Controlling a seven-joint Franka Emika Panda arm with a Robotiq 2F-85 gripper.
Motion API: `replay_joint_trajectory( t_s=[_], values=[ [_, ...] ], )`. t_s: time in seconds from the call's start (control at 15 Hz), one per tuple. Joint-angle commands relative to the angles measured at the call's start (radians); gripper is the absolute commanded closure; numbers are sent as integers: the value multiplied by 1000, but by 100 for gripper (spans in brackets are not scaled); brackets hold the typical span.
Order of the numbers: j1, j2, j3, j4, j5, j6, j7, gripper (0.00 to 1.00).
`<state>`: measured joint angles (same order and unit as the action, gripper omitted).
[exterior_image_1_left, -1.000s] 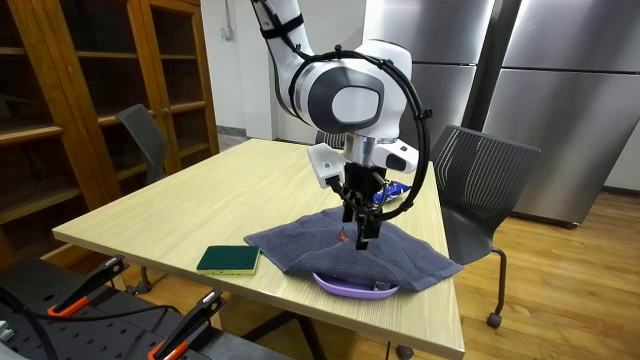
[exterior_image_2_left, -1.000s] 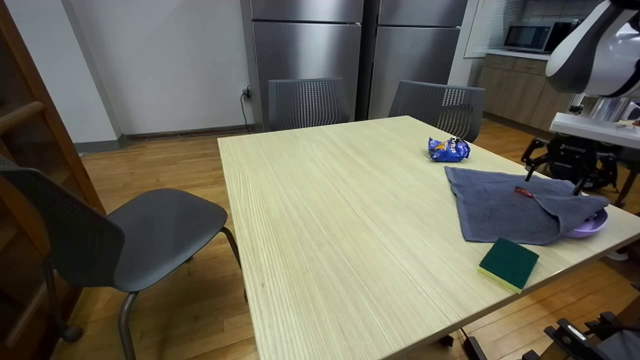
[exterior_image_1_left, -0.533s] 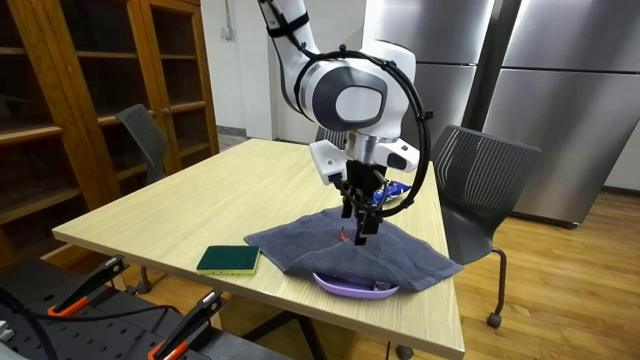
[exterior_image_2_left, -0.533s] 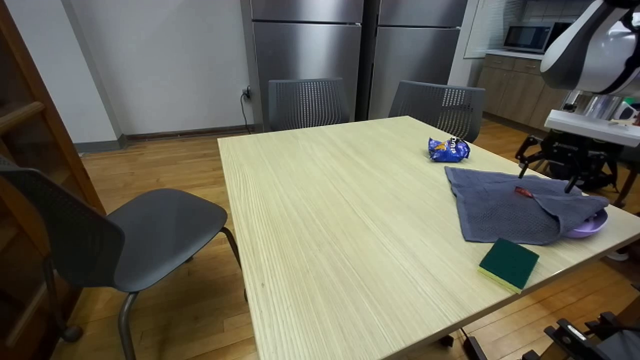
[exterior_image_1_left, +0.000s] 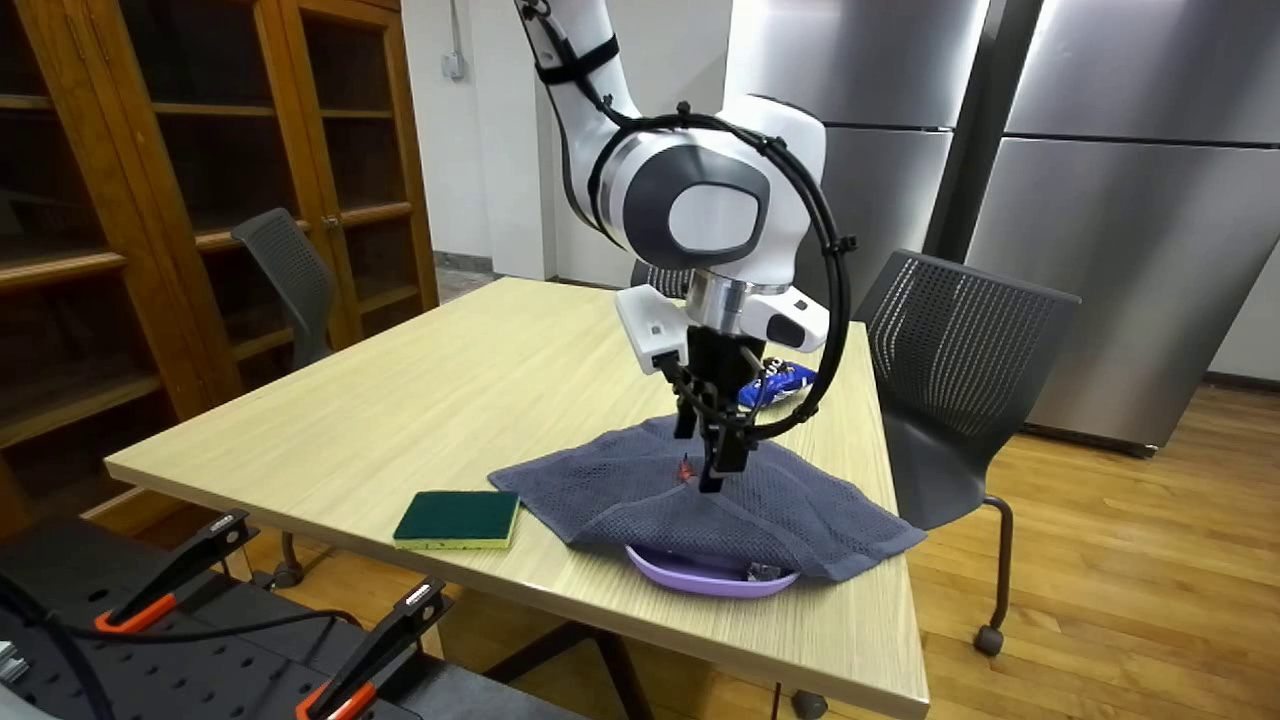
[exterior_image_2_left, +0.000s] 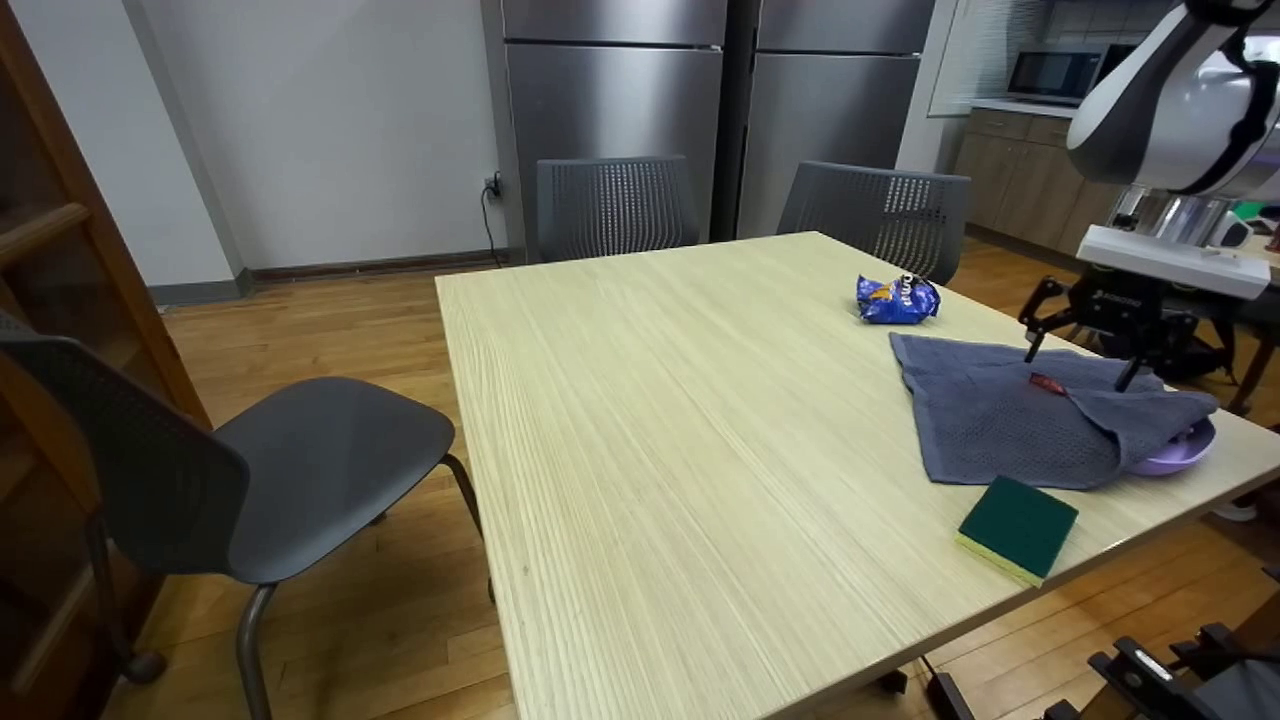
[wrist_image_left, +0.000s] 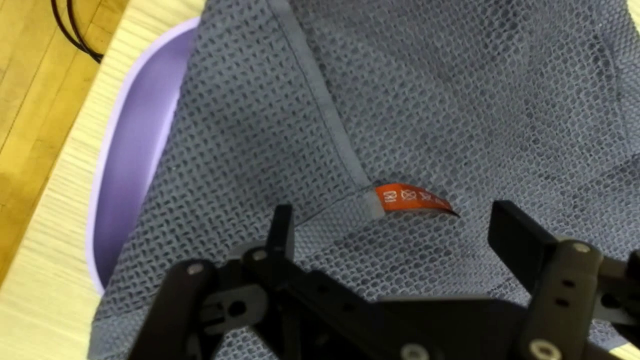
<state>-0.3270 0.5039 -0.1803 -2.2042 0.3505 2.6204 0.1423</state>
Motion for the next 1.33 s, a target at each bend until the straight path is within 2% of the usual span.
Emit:
replay_joint_trajectory(
  t_s=[0.0, 0.2, 0.27, 0.4, 1.0, 1.27],
  values=[
    [-33, 15, 28, 37, 30, -32, -40, 0],
    [-31, 22, 27, 46, 30, -32, -40, 2],
    [-31, 24, 26, 48, 28, -31, -39, 27],
    [-31, 27, 27, 50, 28, -30, -39, 30],
    [-34, 26, 28, 49, 33, -28, -39, 98],
    [-41, 28, 32, 47, 45, -29, -43, 100]
  ],
)
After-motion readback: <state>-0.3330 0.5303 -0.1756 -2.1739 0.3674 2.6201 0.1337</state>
